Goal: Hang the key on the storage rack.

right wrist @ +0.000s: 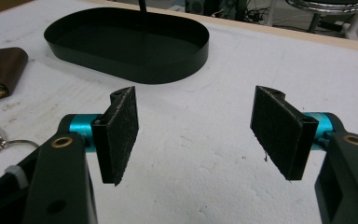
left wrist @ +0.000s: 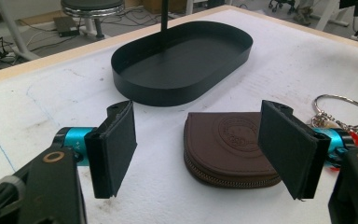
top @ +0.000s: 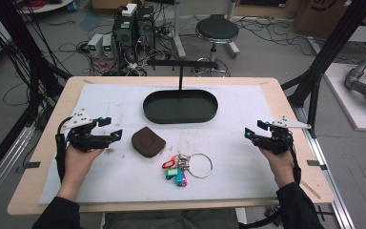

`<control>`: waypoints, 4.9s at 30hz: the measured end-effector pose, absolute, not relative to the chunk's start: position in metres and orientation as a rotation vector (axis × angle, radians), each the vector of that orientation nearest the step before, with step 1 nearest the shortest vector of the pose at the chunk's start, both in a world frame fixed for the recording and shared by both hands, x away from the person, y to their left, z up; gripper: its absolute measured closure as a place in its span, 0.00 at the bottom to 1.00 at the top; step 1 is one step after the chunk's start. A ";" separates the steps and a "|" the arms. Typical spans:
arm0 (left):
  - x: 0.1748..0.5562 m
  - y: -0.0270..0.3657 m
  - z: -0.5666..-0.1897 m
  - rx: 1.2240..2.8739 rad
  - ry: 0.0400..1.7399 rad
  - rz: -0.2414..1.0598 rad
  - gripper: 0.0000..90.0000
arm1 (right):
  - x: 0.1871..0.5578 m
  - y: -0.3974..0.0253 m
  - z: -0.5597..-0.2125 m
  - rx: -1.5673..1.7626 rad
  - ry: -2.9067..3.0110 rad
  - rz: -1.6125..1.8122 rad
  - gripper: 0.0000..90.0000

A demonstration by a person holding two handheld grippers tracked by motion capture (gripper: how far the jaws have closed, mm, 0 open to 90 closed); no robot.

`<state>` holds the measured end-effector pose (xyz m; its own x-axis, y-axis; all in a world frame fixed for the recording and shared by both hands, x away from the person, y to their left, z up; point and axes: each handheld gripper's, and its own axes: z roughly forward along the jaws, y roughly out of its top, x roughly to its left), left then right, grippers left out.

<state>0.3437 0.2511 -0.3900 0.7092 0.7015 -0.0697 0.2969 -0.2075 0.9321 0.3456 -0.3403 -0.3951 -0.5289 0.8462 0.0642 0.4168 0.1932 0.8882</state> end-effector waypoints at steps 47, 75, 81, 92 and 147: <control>0.349 0.248 -0.396 1.823 0.813 0.491 0.31 | 0.325 -0.240 -0.433 0.962 2.506 1.188 0.70; 0.346 0.245 -0.397 1.840 0.814 0.511 0.31 | 0.323 -0.231 -0.434 0.936 2.465 1.076 0.98; 0.345 0.243 -0.397 1.841 0.809 0.511 0.31 | 0.323 -0.245 -0.421 1.046 2.359 1.245 0.98; 0.345 0.240 -0.397 1.842 0.800 0.509 0.31 | 0.322 -0.245 -0.417 1.152 2.329 1.500 1.00; 0.344 0.236 -0.398 1.849 0.784 0.504 0.31 | 0.322 -0.239 -0.425 1.193 2.401 1.576 0.96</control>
<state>0.3439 0.2361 -0.3981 0.7001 0.7139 -0.0108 0.2868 -0.2673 0.9199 0.3222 -0.2392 -0.4249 -0.7054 0.6080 0.3643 0.5760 0.1922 0.7946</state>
